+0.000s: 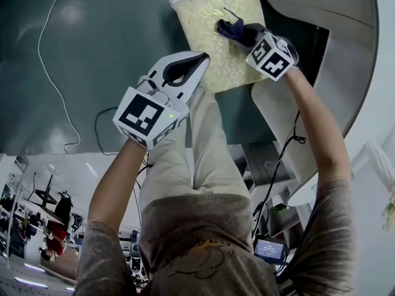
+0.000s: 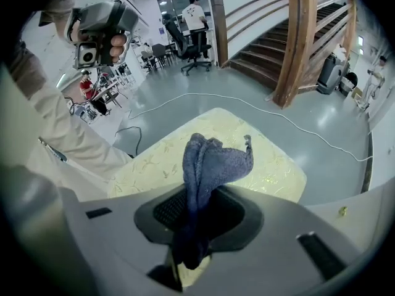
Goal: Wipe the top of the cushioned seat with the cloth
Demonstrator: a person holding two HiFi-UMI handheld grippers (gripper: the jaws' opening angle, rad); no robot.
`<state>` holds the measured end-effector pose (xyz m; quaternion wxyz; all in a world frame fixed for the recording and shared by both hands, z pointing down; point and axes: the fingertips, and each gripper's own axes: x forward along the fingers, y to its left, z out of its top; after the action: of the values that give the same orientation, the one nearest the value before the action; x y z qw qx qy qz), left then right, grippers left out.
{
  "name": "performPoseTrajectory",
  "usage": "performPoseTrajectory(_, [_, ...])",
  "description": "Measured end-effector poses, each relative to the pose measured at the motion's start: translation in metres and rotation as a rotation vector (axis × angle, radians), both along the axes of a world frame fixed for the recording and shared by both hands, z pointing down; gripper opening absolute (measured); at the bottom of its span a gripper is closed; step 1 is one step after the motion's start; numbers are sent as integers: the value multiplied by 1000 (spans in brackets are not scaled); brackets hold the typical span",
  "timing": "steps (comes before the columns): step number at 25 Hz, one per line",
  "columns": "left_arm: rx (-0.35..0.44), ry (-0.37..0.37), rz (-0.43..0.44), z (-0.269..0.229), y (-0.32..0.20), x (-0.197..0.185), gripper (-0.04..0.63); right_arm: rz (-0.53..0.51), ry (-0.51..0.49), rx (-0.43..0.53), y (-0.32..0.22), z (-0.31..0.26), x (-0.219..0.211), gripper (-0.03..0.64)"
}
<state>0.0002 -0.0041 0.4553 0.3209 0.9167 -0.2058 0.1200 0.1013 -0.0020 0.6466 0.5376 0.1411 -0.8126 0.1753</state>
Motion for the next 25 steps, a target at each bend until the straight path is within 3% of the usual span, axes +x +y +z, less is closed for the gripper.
performPoseTrajectory(11, [1,1,57,-1,21,12,18,9,-16,-66,84,2,9,97])
performPoseTrajectory(25, [-13,12,107,-2,42,23,18,-1,-16,-97,138,0,10,97])
